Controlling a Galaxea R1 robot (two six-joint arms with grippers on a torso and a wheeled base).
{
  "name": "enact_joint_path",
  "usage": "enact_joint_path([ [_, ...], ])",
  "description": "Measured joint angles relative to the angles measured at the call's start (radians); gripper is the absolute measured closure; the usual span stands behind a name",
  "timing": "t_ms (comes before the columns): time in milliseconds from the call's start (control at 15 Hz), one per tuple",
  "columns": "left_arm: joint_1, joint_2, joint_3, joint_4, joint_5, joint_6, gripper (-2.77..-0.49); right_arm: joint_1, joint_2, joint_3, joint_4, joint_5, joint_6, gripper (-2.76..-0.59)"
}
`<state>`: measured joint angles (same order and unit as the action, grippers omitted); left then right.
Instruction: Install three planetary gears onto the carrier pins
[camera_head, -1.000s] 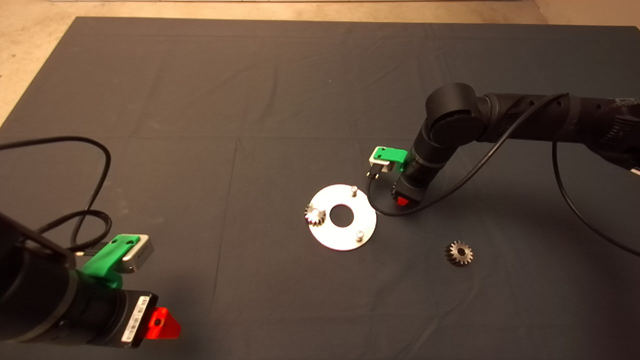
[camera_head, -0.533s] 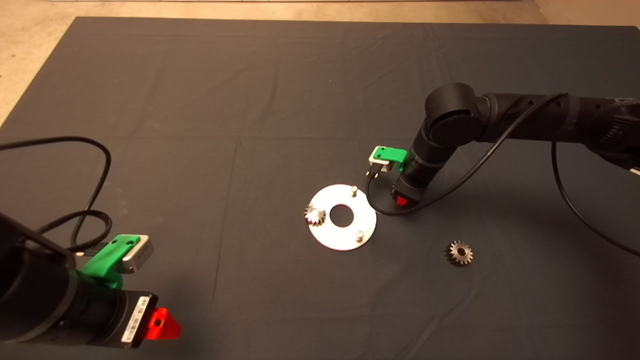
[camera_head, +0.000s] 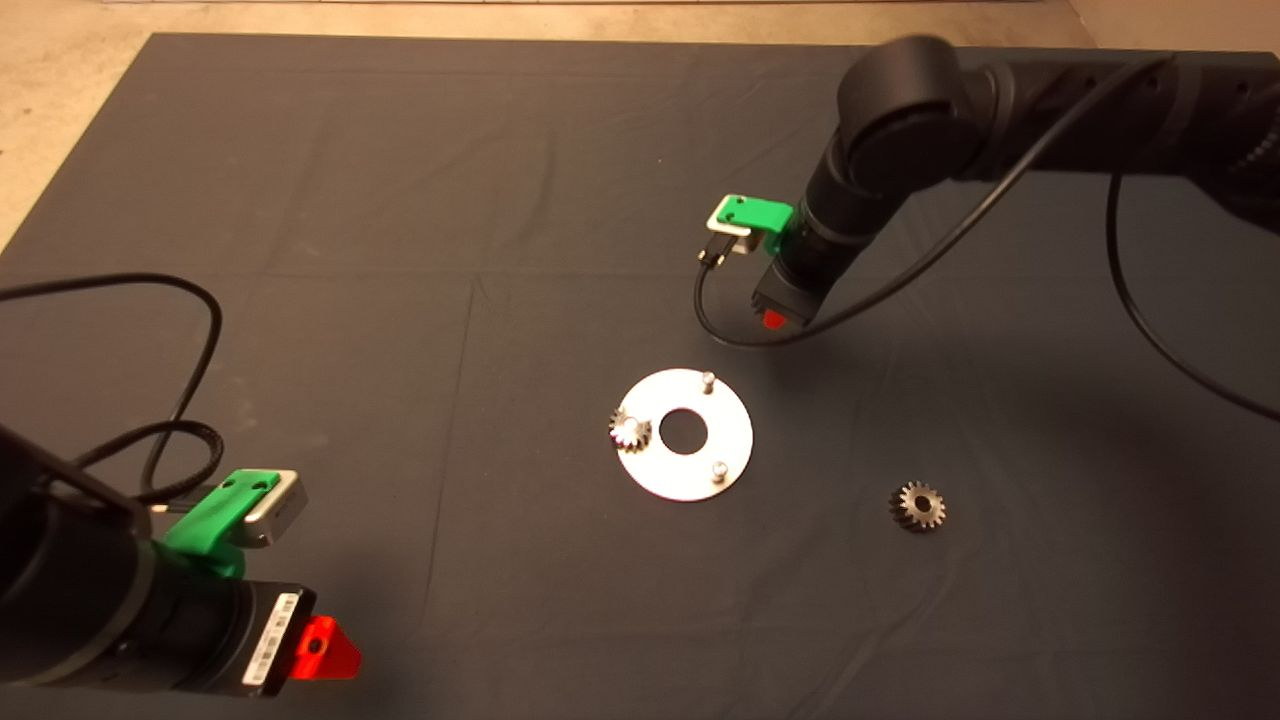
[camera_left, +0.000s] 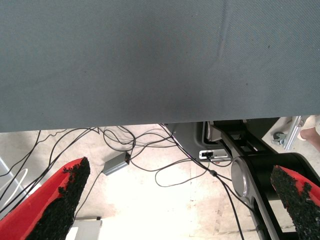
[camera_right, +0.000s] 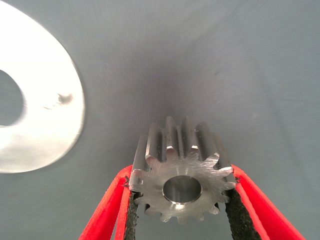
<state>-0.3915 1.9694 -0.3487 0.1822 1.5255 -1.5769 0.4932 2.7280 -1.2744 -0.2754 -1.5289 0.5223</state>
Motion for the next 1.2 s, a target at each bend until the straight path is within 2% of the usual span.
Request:
enact_joint_path([
  [133,0.000,0.000,0.000,0.000,0.000,0.000,-2.62,0.023,0.033,-0.066,0.065,0.000,0.001,-1.03],
  [400,0.000,0.000,0.000,0.000,0.000,0.000,-2.62,0.032,0.094,-0.146,0.153,-0.003,0.002,-1.03],
  [533,0.000,0.000,0.000,-0.001,0.000,0.000,-2.62,0.044,0.136,-0.194,0.208,0.000,0.002,-1.03],
  [600,0.000,0.000,0.000,-0.001,0.000,0.000,-2.62,0.045,0.151,-0.218,0.226,0.005,0.002,-1.03],
  [733,0.000,0.000,0.000,-0.001,0.000,0.000,-2.62,0.044,0.167,-0.242,0.250,0.005,0.001,-1.03],
  [867,0.000,0.000,0.000,-0.001,0.000,0.000,-2.62,0.044,0.176,-0.244,0.255,-0.002,0.001,-1.03],
  [1000,0.000,-0.001,0.000,-0.001,0.000,0.000,-2.62,0.044,0.190,-0.240,0.269,0.000,0.001,-1.03],
  [1200,0.000,-0.002,0.000,-0.003,0.000,0.000,-2.62,0.042,0.197,-0.216,0.274,0.001,0.001,-1.03],
])
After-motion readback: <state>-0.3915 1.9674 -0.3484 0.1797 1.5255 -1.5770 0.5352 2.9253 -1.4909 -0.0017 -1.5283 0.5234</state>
